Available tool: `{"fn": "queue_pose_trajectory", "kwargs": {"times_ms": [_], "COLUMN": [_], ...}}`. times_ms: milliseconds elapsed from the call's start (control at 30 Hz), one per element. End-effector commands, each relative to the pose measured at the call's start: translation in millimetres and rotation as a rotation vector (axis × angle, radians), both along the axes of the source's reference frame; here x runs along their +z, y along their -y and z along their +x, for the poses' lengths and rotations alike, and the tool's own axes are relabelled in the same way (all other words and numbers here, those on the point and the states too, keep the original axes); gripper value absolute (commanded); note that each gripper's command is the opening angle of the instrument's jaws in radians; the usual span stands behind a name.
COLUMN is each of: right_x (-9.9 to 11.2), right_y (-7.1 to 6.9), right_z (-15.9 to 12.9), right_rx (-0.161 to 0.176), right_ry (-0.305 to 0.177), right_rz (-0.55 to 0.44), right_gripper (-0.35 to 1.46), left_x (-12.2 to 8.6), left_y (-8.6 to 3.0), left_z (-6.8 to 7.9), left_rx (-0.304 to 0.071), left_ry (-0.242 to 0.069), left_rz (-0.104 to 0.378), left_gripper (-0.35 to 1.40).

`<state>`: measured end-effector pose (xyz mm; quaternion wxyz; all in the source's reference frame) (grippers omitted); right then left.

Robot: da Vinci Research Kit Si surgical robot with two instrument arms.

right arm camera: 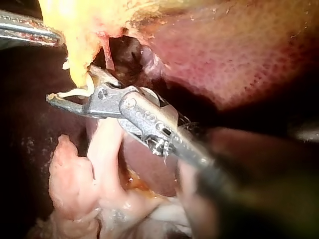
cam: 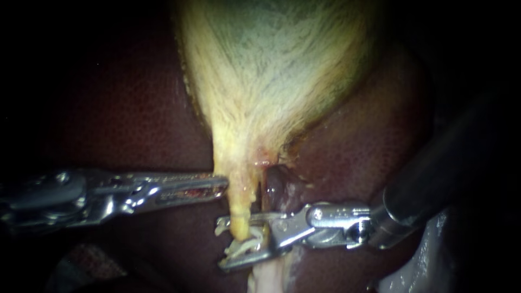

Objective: Clipping third clip left tube

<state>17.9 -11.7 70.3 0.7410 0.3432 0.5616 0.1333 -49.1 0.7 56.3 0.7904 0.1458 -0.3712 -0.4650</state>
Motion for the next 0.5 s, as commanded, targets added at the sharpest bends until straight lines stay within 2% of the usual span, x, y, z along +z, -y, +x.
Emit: {"fn": "queue_pose_trajectory", "kwargs": {"times_ms": [33, 200, 400, 433, 500], "right_x": [-0.3, -1.7, -1.7, -1.6, -1.4], "right_y": [-0.5, -2.3, -2.5, -2.6, -2.7], "right_z": [-0.1, -0.3, -0.3, -0.3, -0.8], "right_rx": [0.01, 0.036, 0.048, 0.049, 0.054], "right_ry": [-0.003, -0.014, -0.008, -0.008, -0.005], "right_rz": [-0.005, -0.012, -0.015, -0.015, -0.016], "right_gripper": [0.52, 0.49, 0.43, 0.39, 0.11], "left_x": [0.0, 0.1, 0.1, 0.1, 0.1], "left_y": [0.0, 0.0, 0.0, 0.0, 0.0], "left_z": [0.0, -0.1, -0.1, -0.1, -0.1], "left_rx": [0.0, 0.0, -0.001, -0.001, -0.001], "left_ry": [0.0, -0.001, -0.001, -0.001, -0.001], "left_rz": [0.0, 0.0, 0.0, 0.0, 0.0], "left_gripper": [-0.3, -0.3, -0.3, -0.3, -0.3]}}
